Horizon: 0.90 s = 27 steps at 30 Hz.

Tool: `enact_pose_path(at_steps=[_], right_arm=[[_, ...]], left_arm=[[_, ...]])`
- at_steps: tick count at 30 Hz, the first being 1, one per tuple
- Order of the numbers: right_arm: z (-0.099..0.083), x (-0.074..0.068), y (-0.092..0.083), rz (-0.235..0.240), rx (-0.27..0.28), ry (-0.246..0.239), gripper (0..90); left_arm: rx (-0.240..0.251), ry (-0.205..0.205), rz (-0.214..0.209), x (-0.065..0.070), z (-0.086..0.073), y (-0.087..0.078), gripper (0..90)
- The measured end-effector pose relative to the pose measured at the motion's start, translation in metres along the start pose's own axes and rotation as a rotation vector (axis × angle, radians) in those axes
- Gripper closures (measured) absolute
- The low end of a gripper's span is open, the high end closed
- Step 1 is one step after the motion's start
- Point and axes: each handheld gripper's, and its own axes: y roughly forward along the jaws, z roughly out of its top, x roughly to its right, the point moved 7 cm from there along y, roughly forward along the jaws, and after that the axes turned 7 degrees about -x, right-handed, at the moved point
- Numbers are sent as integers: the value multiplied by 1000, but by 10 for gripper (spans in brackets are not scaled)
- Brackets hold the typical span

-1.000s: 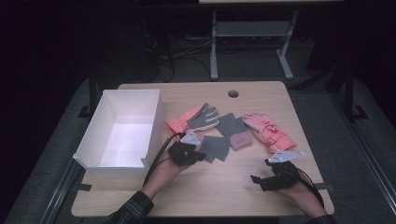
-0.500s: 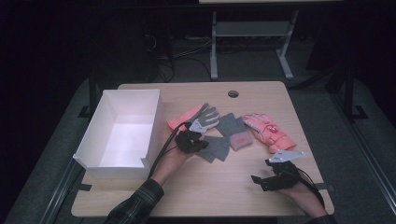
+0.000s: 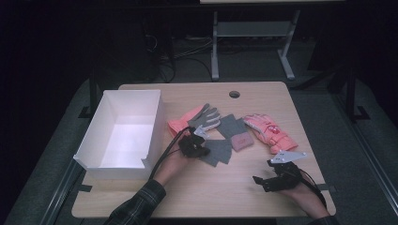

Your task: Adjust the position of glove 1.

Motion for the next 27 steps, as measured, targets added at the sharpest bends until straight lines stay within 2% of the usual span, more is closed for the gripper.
enact_pose_path(at_steps=[3, 8, 9, 11, 16, 18, 21, 23, 27], right_arm=[[0, 0, 0, 0, 0, 1, 139], [0, 1, -1, -1, 4, 3, 139], [0, 1, -1, -1, 4, 5, 139], [0, 0, -1, 1, 5, 3, 139], [0, 1, -1, 0, 4, 4, 139], [-1, 1, -1, -2, 4, 5, 139], [-1, 2, -1, -2, 6, 6, 139], [-1, 1, -2, 0, 6, 10, 139], [-1, 1, -1, 1, 1, 0, 138]], left_arm=[[-1, 20, -20, 8, -2, 0, 899], [1, 11, -76, 24, -6, -2, 898], [-8, 28, -80, 25, -7, -2, 898], [-1, 23, -101, 33, -7, -2, 899], [-20, 55, -150, 55, -7, -1, 899], [-21, 73, -151, 62, -5, 0, 898], [-15, 87, -155, 66, -1, -1, 898], [0, 86, -153, 64, 3, -4, 898], [33, 68, -107, 48, 12, -10, 898]])
